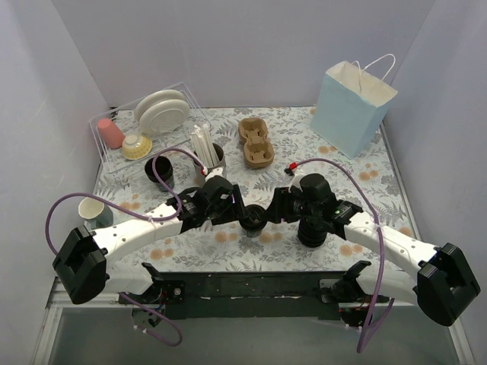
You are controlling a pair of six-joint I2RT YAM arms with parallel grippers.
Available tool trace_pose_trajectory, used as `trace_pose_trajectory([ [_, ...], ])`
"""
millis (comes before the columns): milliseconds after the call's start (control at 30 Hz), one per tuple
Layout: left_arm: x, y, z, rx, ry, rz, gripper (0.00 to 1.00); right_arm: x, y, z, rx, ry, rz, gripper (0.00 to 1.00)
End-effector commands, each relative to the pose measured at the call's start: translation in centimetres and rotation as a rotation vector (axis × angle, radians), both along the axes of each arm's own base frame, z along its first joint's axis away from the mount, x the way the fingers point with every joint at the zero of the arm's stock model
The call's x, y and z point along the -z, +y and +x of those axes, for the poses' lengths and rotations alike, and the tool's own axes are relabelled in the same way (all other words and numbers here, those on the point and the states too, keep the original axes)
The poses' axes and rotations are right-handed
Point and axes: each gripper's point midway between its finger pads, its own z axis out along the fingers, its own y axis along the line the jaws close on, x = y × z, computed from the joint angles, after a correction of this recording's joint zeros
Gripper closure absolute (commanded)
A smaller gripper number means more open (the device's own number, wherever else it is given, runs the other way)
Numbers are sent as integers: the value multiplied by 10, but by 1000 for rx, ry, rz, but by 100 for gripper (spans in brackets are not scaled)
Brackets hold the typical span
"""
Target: Pack the takeout coffee
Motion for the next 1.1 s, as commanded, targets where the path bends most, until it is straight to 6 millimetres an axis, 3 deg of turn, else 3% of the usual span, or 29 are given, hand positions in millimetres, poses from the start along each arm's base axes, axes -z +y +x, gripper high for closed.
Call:
trace_pose_trajectory([
  [0, 13, 8, -6, -11, 28, 23, 40, -3, 6, 0, -32, -35, 61, 39],
  [233, 23, 14, -12, -23, 47, 26, 42, 11, -5, -4, -19, -28, 64, 53],
  [400, 28, 16, -15, -27, 55, 13, 43, 17, -13, -4, -3, -26, 63, 54],
  [667, 35, 18, -15, -34, 61, 32, 45, -34, -9, 8, -13, -132, 113, 46],
  [867, 31, 18, -15, -36, 53, 22, 45, -47, -4, 8, -43, -135, 131, 40],
  [1067, 31, 18, -15, -35, 53, 23, 45, -44, 7, 13, -77, -121, 142, 39],
])
